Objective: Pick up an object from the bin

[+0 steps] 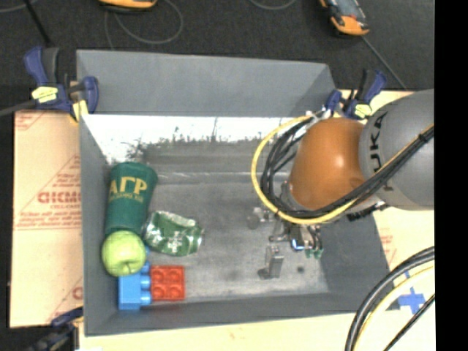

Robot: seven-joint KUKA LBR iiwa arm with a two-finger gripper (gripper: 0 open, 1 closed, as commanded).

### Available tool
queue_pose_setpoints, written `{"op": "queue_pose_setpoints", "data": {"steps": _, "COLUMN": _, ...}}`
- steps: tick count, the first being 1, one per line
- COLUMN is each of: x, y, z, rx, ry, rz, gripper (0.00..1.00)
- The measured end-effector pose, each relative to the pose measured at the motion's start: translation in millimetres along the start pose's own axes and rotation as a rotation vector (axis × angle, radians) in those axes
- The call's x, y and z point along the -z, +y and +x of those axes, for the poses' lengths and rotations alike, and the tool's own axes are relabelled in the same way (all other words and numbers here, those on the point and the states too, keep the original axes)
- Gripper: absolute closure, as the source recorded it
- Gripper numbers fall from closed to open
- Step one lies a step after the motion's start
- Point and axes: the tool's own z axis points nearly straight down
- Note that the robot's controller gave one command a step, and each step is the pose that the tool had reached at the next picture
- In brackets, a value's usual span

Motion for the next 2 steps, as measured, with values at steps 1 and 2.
{"op": "queue_pose_setpoints", "data": {"steps": 1, "x": -0.9, "y": 63.0, "z": -17.4, "rx": -0.115, "ry": -0.001, "rz": -0.003, "gripper": 0.00}}
{"op": "queue_pose_setpoints", "data": {"steps": 2, "x": -12.0, "y": 83.6, "z": -35.8, "rx": 0.066, "ry": -0.002, "rz": -0.001, "gripper": 0.00}}
